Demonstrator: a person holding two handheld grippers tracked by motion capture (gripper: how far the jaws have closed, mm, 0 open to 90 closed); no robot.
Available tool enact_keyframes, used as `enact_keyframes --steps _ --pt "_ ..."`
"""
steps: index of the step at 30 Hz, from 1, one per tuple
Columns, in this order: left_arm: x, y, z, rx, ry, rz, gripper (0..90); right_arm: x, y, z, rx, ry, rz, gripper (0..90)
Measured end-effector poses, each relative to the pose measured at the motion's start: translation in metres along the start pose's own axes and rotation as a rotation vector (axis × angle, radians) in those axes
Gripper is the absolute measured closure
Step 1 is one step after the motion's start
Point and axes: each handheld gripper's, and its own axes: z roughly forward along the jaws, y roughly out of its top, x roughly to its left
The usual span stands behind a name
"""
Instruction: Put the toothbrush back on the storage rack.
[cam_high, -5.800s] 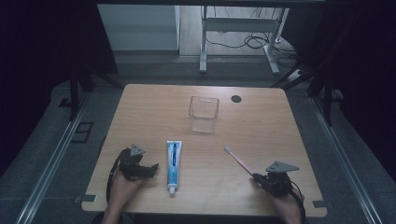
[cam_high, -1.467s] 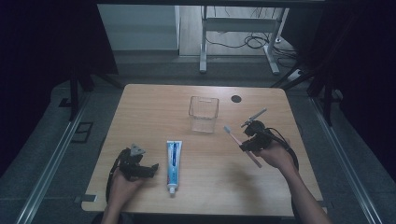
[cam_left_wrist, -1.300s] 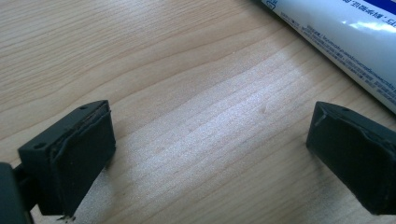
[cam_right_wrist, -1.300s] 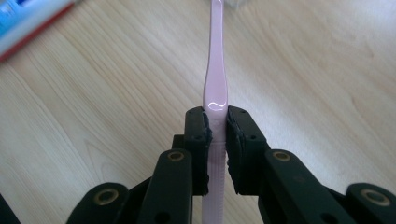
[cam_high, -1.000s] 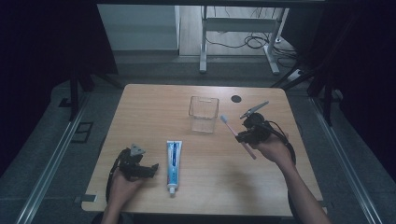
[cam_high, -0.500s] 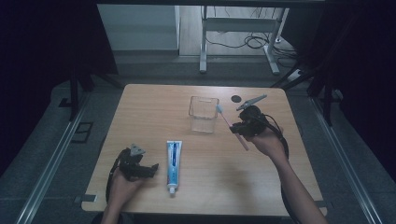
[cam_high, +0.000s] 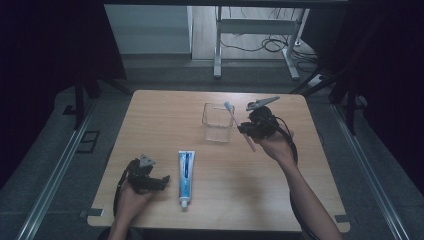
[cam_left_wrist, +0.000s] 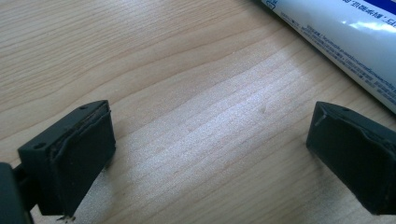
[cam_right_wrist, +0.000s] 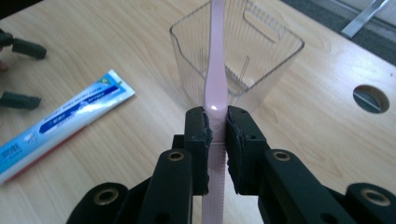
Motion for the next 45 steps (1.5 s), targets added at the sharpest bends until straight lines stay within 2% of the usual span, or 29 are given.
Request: enact_keyframes --steps 9,33,45 --pt "0.000 0.000 0.000 0.001 -0.001 0.002 0.9 0.000 0.015 0.006 -0.044 -0.005 0.005 78.4" --pt "0.000 0.000 0.000 0.003 -0.001 0.003 0.6 -0.008 0.049 0.030 -0.172 -0.003 0.080 78.4" --pt "0.000 0.000 0.000 0.003 -0.002 0.003 0.6 -0.010 0.061 0.050 -0.220 -0.003 0.118 78.5"
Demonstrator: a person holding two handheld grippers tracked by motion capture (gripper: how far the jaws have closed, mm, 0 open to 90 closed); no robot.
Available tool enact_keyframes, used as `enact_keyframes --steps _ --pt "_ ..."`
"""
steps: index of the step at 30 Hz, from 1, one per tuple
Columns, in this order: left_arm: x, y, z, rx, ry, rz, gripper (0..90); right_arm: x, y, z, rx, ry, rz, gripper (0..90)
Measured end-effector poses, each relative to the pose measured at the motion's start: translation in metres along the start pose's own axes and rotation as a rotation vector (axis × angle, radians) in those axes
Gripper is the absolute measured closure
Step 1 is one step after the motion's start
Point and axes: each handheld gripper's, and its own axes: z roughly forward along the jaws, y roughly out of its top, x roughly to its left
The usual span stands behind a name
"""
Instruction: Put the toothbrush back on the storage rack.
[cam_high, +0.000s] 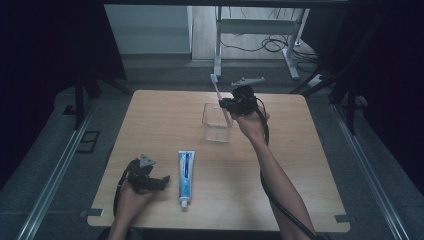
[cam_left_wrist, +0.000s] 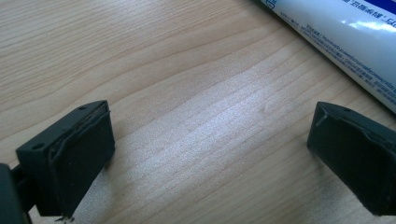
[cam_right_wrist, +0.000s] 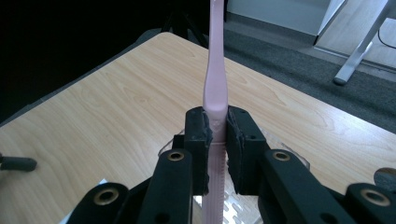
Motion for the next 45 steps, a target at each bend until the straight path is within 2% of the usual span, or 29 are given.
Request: enact_keyframes --steps 8,16,26,45 --pt "0.000 0.000 0.000 -0.001 0.001 -0.003 0.6 -0.001 0.002 0.012 -0.022 -0.014 0.012 78.5" --pt "0.000 0.000 0.000 0.002 -0.001 -0.001 0.6 -0.002 -0.001 0.030 -0.028 -0.030 0.002 78.5" --pt "0.000 0.000 0.000 0.003 -0.001 -0.002 0.6 -0.001 -0.015 0.052 0.003 -0.035 -0.026 78.4" --pt "0.000 0.000 0.000 0.006 -0.001 0.002 0.6 -0.005 -0.035 0.075 0.084 -0.063 -0.038 78.4"
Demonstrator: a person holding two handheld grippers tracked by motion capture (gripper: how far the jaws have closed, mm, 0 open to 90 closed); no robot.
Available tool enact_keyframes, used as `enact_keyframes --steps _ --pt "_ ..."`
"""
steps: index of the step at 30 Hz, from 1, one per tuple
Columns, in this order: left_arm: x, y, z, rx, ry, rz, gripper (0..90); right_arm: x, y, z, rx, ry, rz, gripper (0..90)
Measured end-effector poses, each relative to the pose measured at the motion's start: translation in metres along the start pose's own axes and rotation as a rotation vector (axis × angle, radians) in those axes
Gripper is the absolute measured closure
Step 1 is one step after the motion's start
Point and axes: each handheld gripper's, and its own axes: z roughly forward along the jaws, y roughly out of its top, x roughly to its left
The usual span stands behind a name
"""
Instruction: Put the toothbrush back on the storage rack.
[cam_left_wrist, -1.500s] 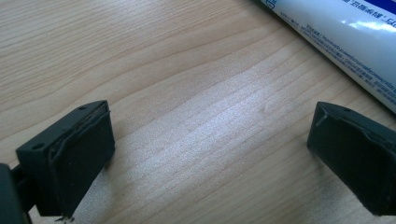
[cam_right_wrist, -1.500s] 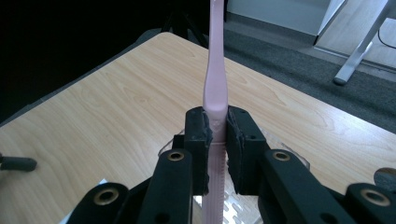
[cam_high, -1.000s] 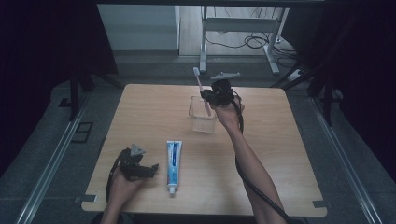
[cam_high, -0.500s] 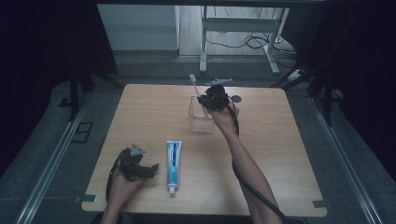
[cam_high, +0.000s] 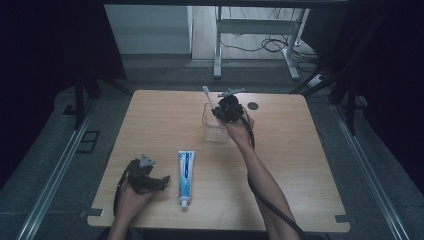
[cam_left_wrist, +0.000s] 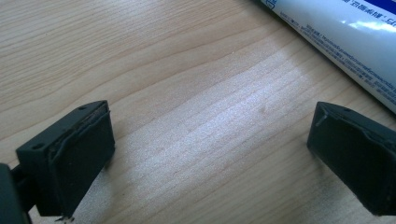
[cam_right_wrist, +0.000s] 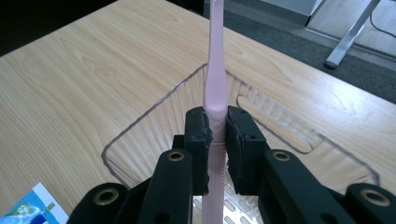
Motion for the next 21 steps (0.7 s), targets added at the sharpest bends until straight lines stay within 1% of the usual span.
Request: enact_keyframes --steps 7,15,16,20,21 --pt "0.000 0.000 0.000 0.000 0.000 0.001 0.6 -0.001 -0.006 0.008 0.030 -0.006 0.000 78.4" --pt "0.000 0.000 0.000 0.000 0.000 0.001 0.6 -0.002 -0.008 0.011 0.065 -0.008 0.004 78.1" --pt "0.000 0.000 0.000 0.000 0.000 0.001 0.6 -0.002 -0.008 0.012 0.077 -0.007 -0.001 78.0" --pt "0.000 0.000 0.000 0.000 0.000 0.001 0.6 -0.002 -0.008 0.013 0.091 -0.007 -0.008 77.7" --pt "0.000 0.000 0.000 0.000 0.000 0.001 0.6 -0.001 -0.007 0.013 0.103 -0.007 -0.012 77.6"
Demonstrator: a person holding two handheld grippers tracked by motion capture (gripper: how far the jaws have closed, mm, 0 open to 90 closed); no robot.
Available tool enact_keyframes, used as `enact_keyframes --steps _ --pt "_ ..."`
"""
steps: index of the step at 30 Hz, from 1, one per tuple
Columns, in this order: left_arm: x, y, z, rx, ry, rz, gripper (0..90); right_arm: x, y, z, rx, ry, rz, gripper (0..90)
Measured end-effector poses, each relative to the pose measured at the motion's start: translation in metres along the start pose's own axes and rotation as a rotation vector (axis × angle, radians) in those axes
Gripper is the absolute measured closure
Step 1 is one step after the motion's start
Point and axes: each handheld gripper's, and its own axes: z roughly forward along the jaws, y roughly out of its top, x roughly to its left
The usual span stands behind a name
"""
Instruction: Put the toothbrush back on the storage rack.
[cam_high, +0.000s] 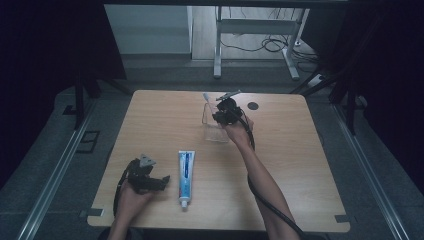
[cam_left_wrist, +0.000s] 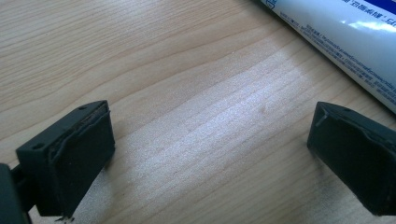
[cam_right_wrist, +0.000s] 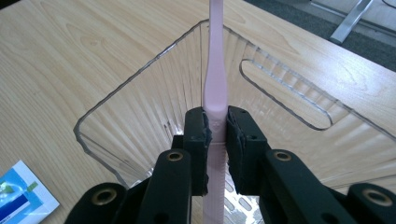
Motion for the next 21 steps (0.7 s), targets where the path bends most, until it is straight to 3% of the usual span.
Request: enact_keyframes --steps 9,12,21 --pt "-0.0002 0.0000 0.0002 -0.003 0.000 -0.003 0.6 0.0003 0.0017 0.0013 0.025 -0.001 -0.003 76.7" --pt "0.0000 0.0000 -0.0001 0.001 -0.001 0.001 0.6 0.0004 0.0019 0.0012 0.024 0.007 0.003 71.6" --pt "-0.0001 0.0000 -0.0001 0.001 0.000 0.000 0.6 0.0011 0.0053 -0.0060 0.017 0.007 0.000 68.8"
